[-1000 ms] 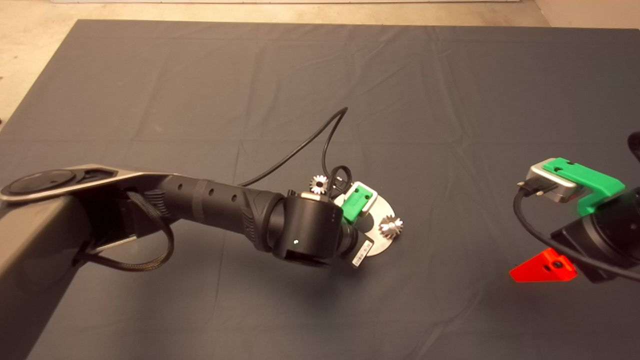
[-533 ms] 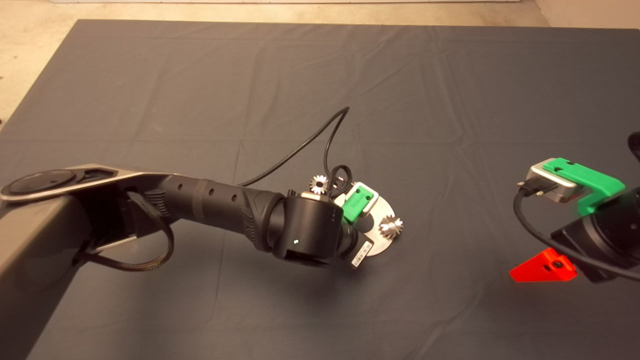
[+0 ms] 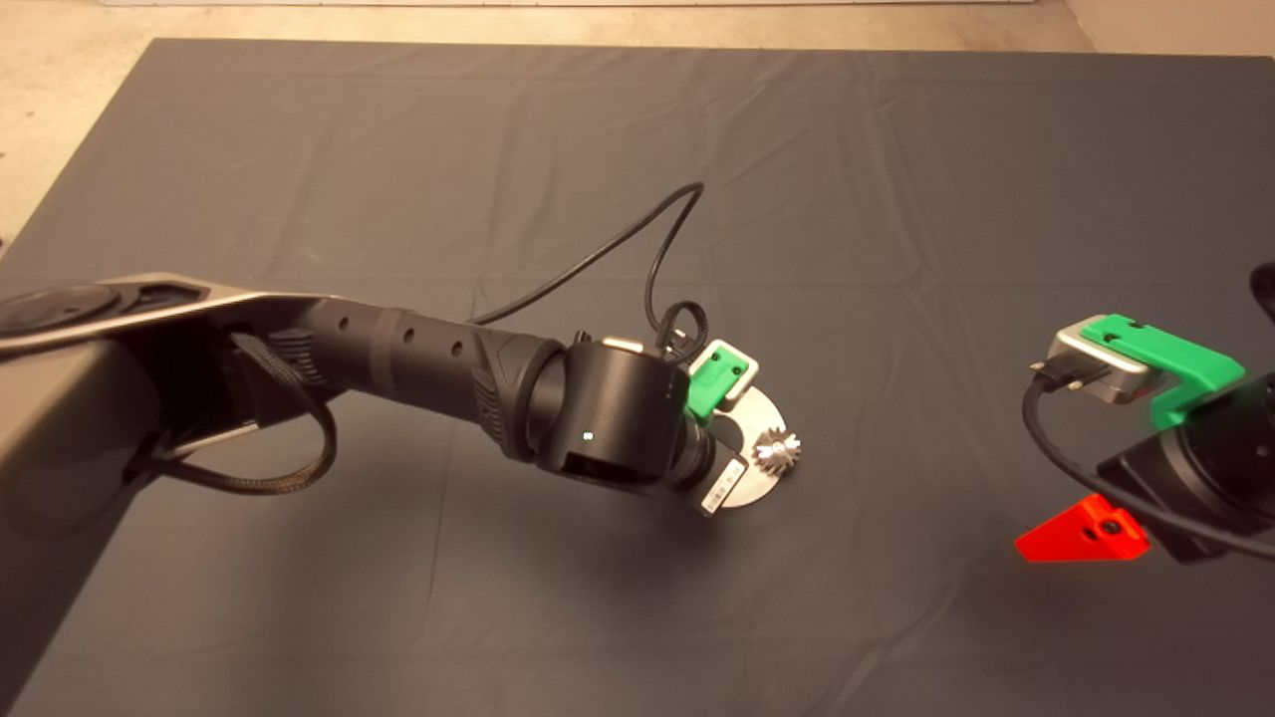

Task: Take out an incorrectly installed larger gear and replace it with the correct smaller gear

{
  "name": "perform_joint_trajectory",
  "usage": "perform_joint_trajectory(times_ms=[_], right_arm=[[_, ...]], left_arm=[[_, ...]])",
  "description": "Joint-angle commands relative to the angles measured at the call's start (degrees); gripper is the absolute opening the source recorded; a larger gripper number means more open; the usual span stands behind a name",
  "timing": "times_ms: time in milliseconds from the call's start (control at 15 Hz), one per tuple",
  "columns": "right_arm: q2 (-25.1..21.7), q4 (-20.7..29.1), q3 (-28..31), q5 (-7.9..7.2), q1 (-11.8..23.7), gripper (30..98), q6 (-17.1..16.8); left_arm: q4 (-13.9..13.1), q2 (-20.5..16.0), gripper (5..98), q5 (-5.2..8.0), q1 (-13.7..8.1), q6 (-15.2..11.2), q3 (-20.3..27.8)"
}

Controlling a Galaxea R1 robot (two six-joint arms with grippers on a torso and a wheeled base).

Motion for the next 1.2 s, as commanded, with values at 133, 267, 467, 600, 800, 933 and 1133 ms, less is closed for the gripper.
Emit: perform_joint_trajectory(times_ms=[133, 267, 467, 600, 800, 933, 1133], right_arm=[[-0.1, 1.3, 0.2, 0.18, 1.0, 97.9, 0.0], [-0.1, 1.3, 0.2, 0.18, 1.0, 97.9, 0.0], [0.1, 1.3, 0.2, 0.27, 1.0, 97.9, 0.0], [0.1, 1.3, 0.2, 0.27, 1.0, 97.9, 0.0], [0.1, 1.3, 0.2, 0.36, 1.0, 97.9, -0.1], [0.1, 1.3, 0.2, 0.36, 1.0, 97.9, -0.1], [0.1, 1.3, 0.2, 0.36, 1.0, 97.9, -0.1]], left_arm=[[-4.6, -1.9, 36.0, 6.94, -8.5, -3.9, 3.0], [-4.7, -5.8, 36.0, 6.94, -8.5, -4.0, 3.9], [-4.9, -12.3, 36.0, 6.94, -8.2, -4.0, 4.8], [-4.5, -17.0, 36.0, 6.94, -7.9, -4.1, 7.5], [-1.4, -22.2, 35.9, 6.94, -2.5, -4.1, 8.8], [0.7, -24.1, 35.7, 6.94, -0.7, -4.2, 11.6], [1.1, -26.8, 35.6, 6.94, 1.3, -5.2, 12.0]])
